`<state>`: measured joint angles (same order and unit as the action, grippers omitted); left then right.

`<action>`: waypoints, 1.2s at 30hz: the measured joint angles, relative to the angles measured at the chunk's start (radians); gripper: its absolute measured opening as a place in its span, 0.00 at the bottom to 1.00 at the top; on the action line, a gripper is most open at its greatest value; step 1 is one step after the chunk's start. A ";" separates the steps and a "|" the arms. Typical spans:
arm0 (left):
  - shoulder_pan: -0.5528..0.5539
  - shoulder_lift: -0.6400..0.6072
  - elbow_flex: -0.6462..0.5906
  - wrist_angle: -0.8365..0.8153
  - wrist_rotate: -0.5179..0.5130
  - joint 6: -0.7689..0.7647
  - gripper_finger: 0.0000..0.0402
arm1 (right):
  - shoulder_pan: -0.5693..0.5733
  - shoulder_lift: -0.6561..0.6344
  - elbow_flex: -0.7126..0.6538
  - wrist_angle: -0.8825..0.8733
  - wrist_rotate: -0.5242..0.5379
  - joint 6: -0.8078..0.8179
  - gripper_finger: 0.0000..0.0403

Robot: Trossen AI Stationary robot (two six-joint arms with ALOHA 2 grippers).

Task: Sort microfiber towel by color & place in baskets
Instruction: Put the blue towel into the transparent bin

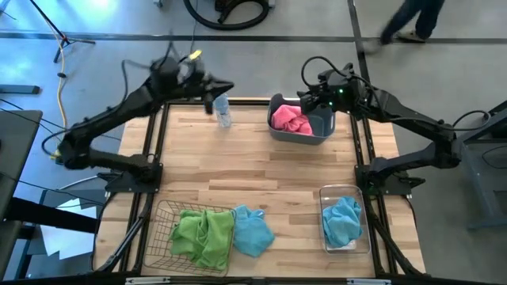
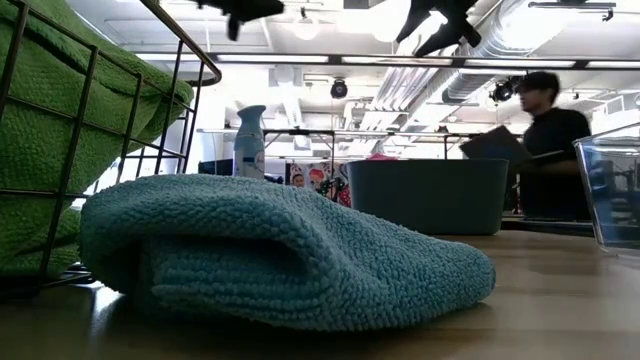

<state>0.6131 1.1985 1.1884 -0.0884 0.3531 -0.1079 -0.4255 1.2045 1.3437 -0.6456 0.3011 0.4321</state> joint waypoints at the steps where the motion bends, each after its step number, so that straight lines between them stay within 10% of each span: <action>1: -0.004 -0.040 -0.054 0.040 -0.002 -0.013 0.03 | 0.000 0.000 0.000 0.000 -0.009 -0.006 0.62; 12: -0.068 -0.348 -0.475 0.382 -0.023 -0.200 0.00 | 0.000 0.000 0.000 0.019 -0.098 -0.050 0.62; 36: -0.083 -0.499 -0.497 0.378 0.046 -0.145 0.00 | 0.205 0.156 0.000 0.356 -0.300 0.021 0.62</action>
<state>0.5297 0.6994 0.6910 0.2891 0.3993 -0.2529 -0.2205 1.3600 1.3434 -0.2895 0.0014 0.4535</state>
